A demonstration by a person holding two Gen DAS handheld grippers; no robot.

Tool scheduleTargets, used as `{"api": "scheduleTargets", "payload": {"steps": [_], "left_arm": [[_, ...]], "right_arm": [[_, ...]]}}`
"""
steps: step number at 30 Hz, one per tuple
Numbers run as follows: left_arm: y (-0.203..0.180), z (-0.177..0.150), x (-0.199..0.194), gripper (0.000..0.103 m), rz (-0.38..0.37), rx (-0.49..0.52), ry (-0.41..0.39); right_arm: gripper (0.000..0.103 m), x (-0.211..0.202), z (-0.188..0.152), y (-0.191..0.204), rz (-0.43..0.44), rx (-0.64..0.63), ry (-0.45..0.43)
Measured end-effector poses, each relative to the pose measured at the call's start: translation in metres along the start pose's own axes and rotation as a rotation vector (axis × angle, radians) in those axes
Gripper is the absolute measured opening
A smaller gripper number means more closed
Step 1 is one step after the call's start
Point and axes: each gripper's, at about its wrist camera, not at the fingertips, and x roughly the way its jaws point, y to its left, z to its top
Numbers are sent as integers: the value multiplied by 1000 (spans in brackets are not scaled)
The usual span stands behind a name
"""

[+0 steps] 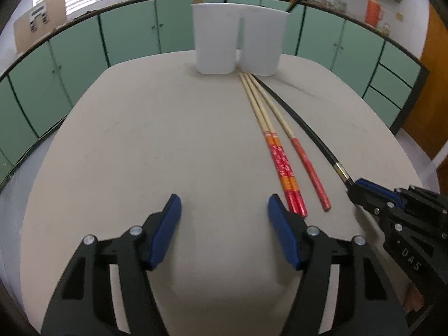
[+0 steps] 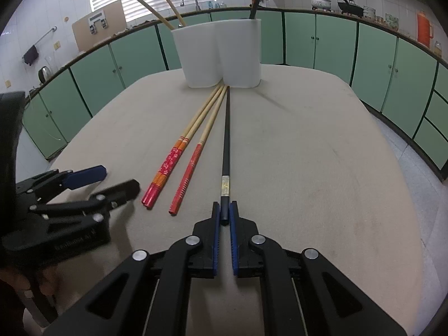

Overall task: Organize utensils
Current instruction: 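Grasp the black chopstick with the right tool while the left tool grasps a red-patterned chopstick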

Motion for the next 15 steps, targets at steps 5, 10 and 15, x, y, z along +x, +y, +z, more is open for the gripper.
{"api": "scheduleTargets", "payload": {"steps": [5,10,15], "left_arm": [[-9,-2,-6,63,-36,38,-23],[-19,-5,-3,65,-47,73,-7],[-22,-3,-3,67,-52,71,-5]], "right_arm": [[7,0,0,0,3,2,0],[7,0,0,0,4,4,0],[7,0,1,-1,6,6,0]]}}
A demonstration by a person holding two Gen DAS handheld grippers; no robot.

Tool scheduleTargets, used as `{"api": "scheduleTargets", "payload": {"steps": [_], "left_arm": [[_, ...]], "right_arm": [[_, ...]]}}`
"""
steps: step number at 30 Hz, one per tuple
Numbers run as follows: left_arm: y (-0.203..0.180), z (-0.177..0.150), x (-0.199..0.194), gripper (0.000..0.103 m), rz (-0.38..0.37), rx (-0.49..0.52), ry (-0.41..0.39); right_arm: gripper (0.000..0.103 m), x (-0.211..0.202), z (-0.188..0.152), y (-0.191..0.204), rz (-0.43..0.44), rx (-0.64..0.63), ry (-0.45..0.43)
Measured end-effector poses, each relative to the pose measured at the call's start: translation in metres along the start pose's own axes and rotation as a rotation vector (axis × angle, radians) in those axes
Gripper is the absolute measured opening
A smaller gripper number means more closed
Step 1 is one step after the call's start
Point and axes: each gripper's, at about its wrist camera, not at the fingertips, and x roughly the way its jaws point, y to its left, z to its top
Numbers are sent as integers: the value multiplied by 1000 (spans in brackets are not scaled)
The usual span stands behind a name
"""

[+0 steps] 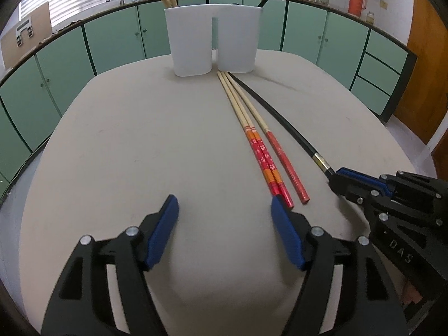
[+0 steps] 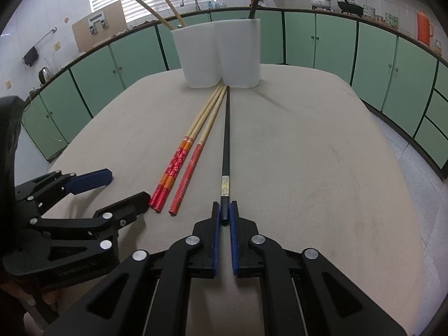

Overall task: Organize utensils
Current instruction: 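Grasp the black chopstick with the right tool while the left tool grasps a red-patterned chopstick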

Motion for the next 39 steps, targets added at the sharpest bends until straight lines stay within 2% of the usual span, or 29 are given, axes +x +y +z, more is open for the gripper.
{"api": "scheduleTargets", "payload": {"steps": [7,11,15,18,20,26,33,39], "left_arm": [[2,1,-11,67,-31,-20,-37],[-3,2,2,68,-22,7,-5],[0,2,4,71,-7,-3,1],[8,2,5,68,27,-32,8],[12,3,4,68,22,-46,6],[-1,3,-1,68,-16,-11,-13],[-1,2,4,68,-12,-9,0],[-7,1,6,68,-8,10,11]], "right_arm": [[7,1,0,0,5,5,-1],[7,1,0,0,6,7,-1],[7,1,0,0,6,6,-1],[7,0,0,-1,8,8,-1],[7,0,0,-1,8,9,-1],[7,0,0,-4,20,21,-2],[7,0,3,-21,3,55,4],[7,0,3,-20,-9,53,-1]]}}
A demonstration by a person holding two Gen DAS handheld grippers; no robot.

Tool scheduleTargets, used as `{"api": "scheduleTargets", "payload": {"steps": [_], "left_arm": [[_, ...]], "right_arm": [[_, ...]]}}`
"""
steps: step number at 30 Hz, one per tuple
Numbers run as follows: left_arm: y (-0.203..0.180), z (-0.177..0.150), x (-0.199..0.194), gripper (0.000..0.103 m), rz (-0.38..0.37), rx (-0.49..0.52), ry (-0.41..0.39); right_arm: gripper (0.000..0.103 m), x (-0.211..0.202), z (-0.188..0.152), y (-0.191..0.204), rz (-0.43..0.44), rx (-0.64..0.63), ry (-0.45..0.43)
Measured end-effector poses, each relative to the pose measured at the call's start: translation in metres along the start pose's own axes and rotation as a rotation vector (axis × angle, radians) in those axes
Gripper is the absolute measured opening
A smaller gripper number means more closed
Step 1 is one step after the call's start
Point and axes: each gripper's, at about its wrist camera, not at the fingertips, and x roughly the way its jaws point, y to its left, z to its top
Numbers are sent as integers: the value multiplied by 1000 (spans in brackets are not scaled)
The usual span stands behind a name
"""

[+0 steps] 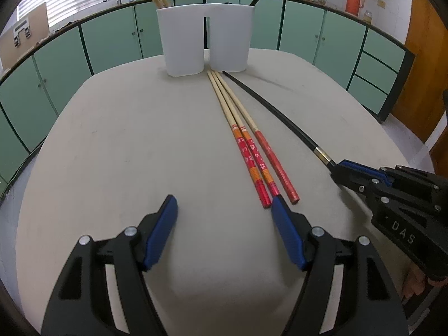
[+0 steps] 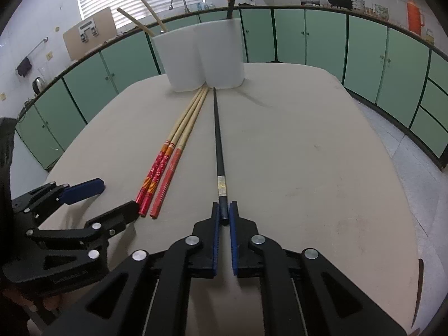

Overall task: Organize utensils
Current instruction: 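Grasp the black chopstick with the right tool while the left tool grasps a red-patterned chopstick, then lift both chopsticks and drop them into the white holder with both tools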

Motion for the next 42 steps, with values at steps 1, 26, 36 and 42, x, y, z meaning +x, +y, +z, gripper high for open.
{"api": "scheduleTargets", "payload": {"steps": [1,26,36,42], "left_arm": [[0,0,0,68,2,-2,3],[9,0,-1,5,-6,-66,-22],[12,23,-62,5,66,-28,-195],[13,49,-107,5,75,-6,-316]], "right_arm": [[7,0,0,0,1,1,0],[6,-2,-3,1,15,-14,-17],[6,-52,16,4,35,-76,-154],[6,-95,48,1,72,-89,-247]]}}
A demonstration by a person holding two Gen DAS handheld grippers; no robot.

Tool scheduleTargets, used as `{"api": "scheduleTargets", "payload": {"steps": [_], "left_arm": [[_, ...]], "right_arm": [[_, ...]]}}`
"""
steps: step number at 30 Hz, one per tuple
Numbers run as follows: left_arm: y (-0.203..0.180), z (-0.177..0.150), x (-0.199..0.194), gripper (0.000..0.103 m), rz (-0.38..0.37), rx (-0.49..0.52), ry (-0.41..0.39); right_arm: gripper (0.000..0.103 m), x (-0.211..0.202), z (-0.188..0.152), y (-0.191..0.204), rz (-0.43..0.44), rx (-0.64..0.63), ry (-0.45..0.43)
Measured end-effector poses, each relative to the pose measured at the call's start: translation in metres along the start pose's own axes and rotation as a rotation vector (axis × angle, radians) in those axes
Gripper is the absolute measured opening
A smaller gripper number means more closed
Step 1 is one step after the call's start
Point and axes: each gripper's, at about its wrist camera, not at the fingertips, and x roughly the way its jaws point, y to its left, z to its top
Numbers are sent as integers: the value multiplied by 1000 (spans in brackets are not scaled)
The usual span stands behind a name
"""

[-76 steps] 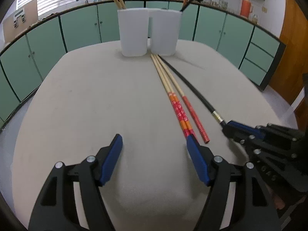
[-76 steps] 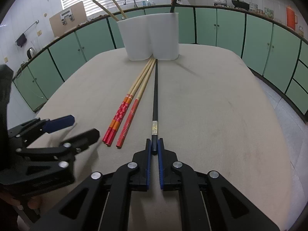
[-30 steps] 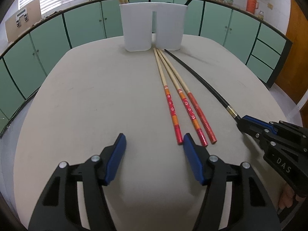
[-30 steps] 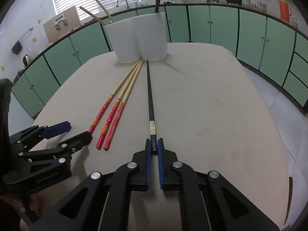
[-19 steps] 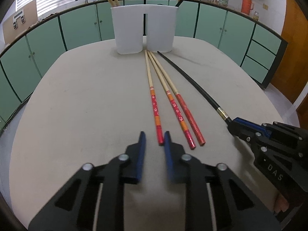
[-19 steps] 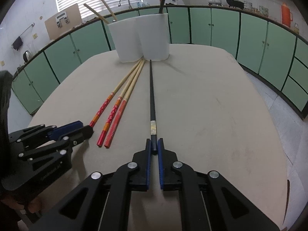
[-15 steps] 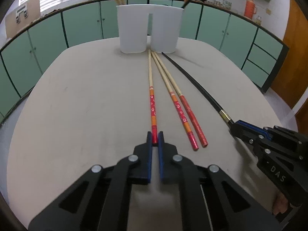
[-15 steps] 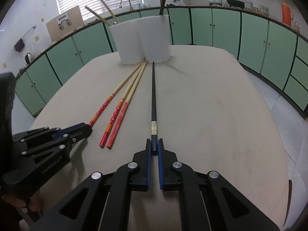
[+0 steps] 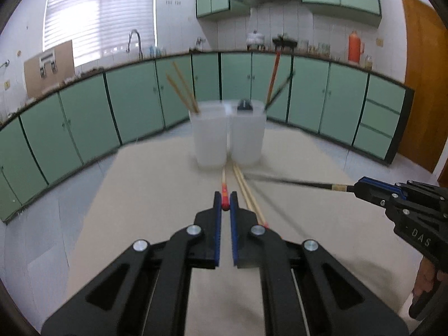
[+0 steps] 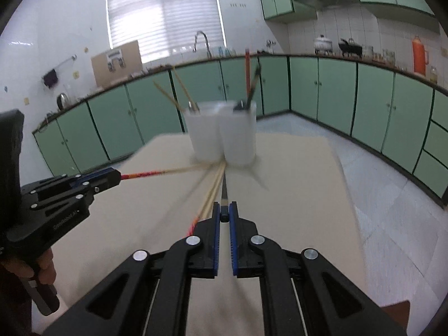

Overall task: Organize utensils
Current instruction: 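Lift both chopsticks and drop them into the white holder with both tools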

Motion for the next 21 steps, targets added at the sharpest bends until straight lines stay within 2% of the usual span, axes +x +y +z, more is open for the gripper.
{"api": "scheduleTargets", "payload": {"steps": [7,15,21], "left_arm": [[7,53,-31,5,-47,-12,-115],[7,98,-38,5,-108,10,-153],[13,124,-43,5,-137,12,-192]], "right_arm": [[6,-32,56,-1,54,-19,-79],[6,-29,116,-2,123,-78,-23],[6,-33,152,6,162,-130,-36]]}}
